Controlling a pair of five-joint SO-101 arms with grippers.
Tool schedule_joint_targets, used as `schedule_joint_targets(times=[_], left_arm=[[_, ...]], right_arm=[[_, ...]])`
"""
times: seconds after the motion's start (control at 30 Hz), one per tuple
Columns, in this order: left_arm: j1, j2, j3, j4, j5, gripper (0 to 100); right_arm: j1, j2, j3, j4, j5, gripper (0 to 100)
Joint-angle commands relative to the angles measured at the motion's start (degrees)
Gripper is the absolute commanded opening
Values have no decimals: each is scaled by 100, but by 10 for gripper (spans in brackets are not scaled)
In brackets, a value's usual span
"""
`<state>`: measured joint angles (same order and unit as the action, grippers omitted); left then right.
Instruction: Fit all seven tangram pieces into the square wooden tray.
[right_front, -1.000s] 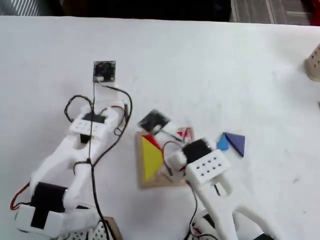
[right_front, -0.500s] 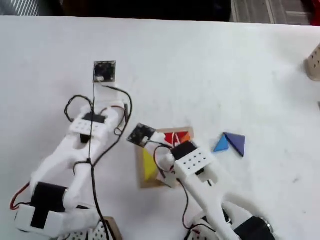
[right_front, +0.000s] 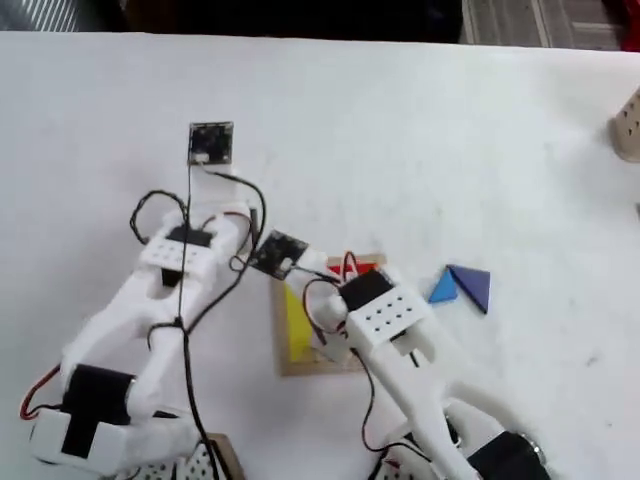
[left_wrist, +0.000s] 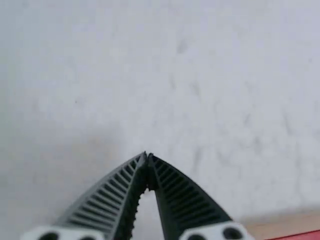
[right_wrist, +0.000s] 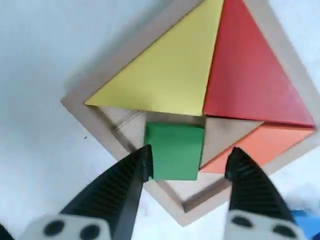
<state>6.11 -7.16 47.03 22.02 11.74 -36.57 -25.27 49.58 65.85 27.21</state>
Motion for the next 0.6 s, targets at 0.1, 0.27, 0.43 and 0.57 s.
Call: schedule_joint_targets(times=[0.1,0.27,0.43,0.57], left_arm=[[66,-22,-299,18,-26,23],[66,-22,-299,18,-35,23],[66,-22,-299,18,-35,23],[66,-22,-299,18,-35,23]], right_arm=[[435,-84,-818,892,-132,184],[1042,-84,-651,1024,-132,16],[1138,-84,-18,585,-88,19],[1077,-84,387,224,-79,18]])
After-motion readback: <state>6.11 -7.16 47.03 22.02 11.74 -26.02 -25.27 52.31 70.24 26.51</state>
